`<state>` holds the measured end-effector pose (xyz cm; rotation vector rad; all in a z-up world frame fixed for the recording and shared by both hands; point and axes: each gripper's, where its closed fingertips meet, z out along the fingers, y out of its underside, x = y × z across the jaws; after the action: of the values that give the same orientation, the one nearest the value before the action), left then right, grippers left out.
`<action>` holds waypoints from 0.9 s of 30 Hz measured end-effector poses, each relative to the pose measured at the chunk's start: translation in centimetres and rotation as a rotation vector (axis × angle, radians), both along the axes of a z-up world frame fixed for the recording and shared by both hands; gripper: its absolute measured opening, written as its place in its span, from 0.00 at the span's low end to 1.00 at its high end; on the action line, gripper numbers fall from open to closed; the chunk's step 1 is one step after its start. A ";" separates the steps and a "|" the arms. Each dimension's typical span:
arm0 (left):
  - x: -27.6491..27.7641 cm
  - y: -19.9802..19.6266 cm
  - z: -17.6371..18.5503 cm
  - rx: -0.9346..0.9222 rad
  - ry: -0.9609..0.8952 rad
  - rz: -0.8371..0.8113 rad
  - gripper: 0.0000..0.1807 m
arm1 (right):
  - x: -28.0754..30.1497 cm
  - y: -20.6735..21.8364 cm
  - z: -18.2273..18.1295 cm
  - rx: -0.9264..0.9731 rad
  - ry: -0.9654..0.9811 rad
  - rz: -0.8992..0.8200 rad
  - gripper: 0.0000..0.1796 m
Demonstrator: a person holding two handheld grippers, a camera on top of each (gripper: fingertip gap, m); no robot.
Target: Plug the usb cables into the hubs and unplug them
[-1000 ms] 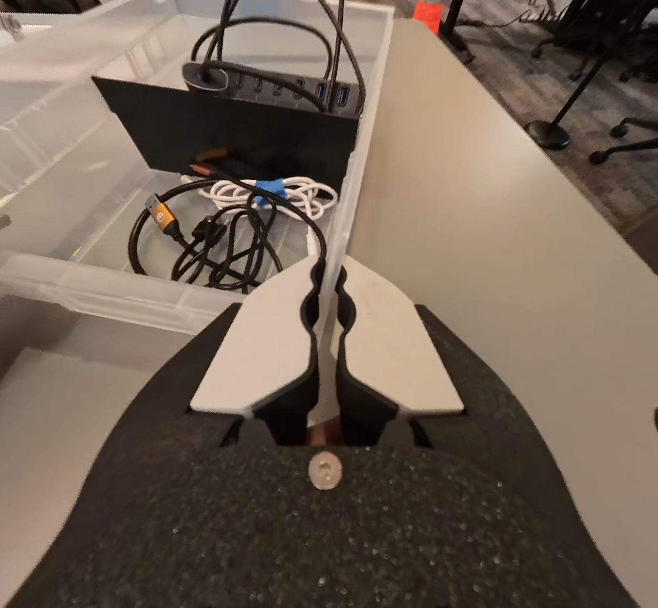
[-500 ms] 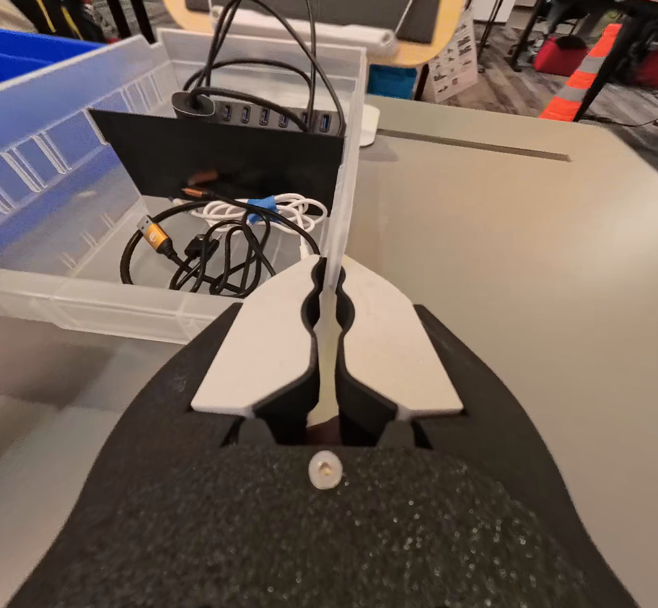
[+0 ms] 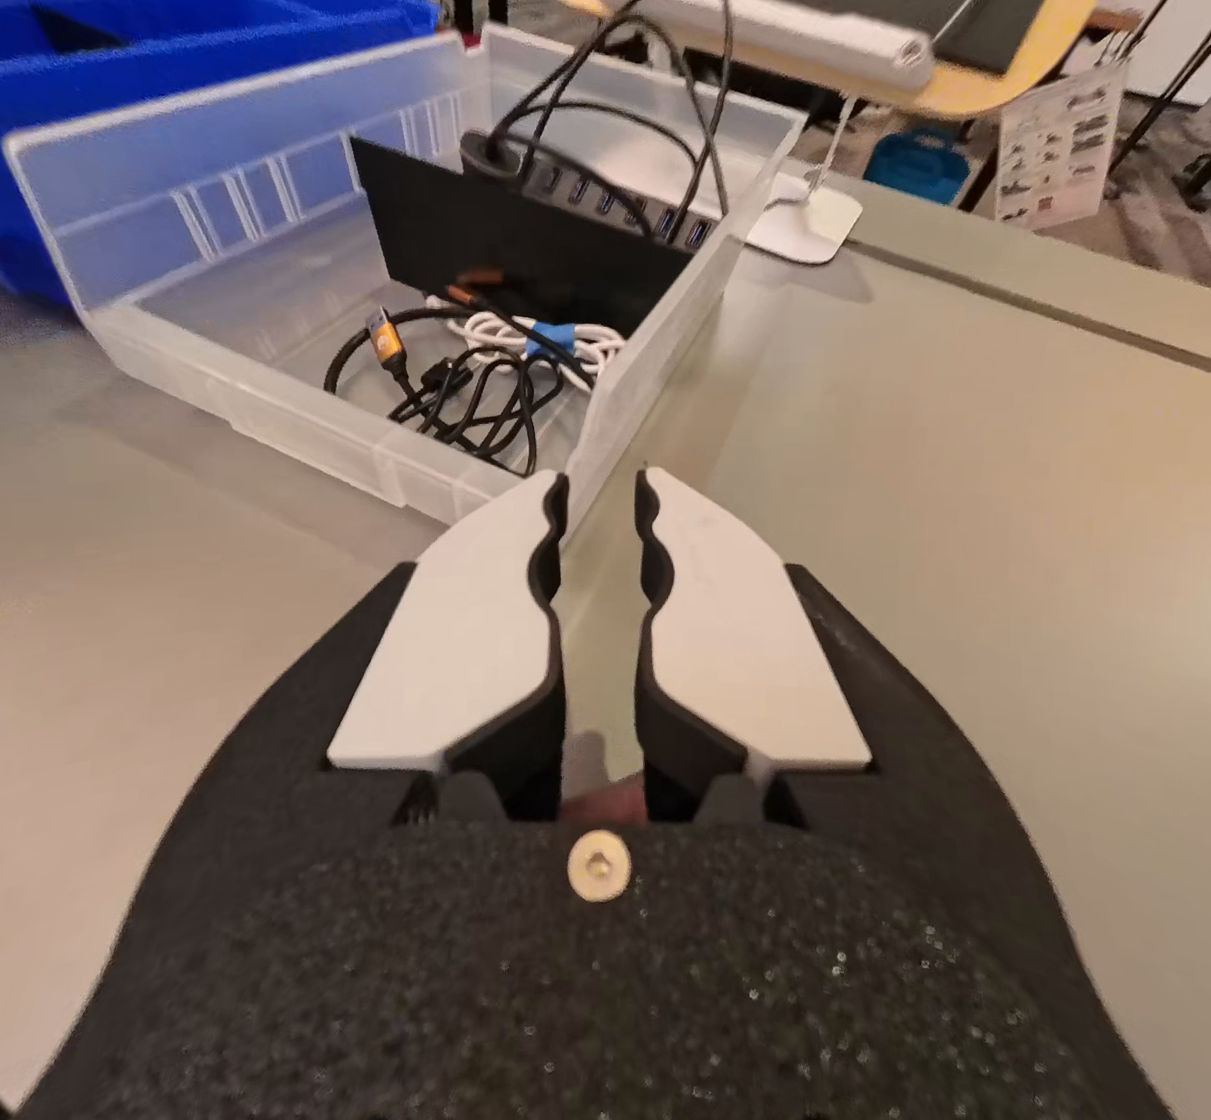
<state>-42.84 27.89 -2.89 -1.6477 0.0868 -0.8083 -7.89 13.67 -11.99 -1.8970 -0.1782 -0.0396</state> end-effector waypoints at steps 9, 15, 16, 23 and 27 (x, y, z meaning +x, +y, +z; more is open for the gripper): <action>-10.9 6.9 -8.4 -0.116 0.390 0.098 0.30 | -6.2 -1.5 1.0 0.079 -0.218 0.104 0.11; -8.5 7.9 -9.5 -0.102 0.517 0.095 0.02 | -14.8 -4.0 -1.2 0.042 -0.324 0.310 0.11; -7.9 7.4 -9.6 -0.117 0.495 0.055 0.01 | -16.2 -4.3 -1.5 0.026 -0.306 0.339 0.11; -8.7 -0.5 -9.9 -0.247 0.574 0.115 0.02 | -25.2 -1.2 -1.4 -0.197 0.065 0.465 0.26; -8.7 -6.0 -10.0 -0.266 0.639 0.142 0.02 | -26.3 3.6 -1.3 -0.221 0.161 0.273 0.29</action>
<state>-51.51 21.88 -12.92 -2.0894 0.3151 -0.1647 -34.17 17.25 -13.30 -2.0688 -0.3415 0.3295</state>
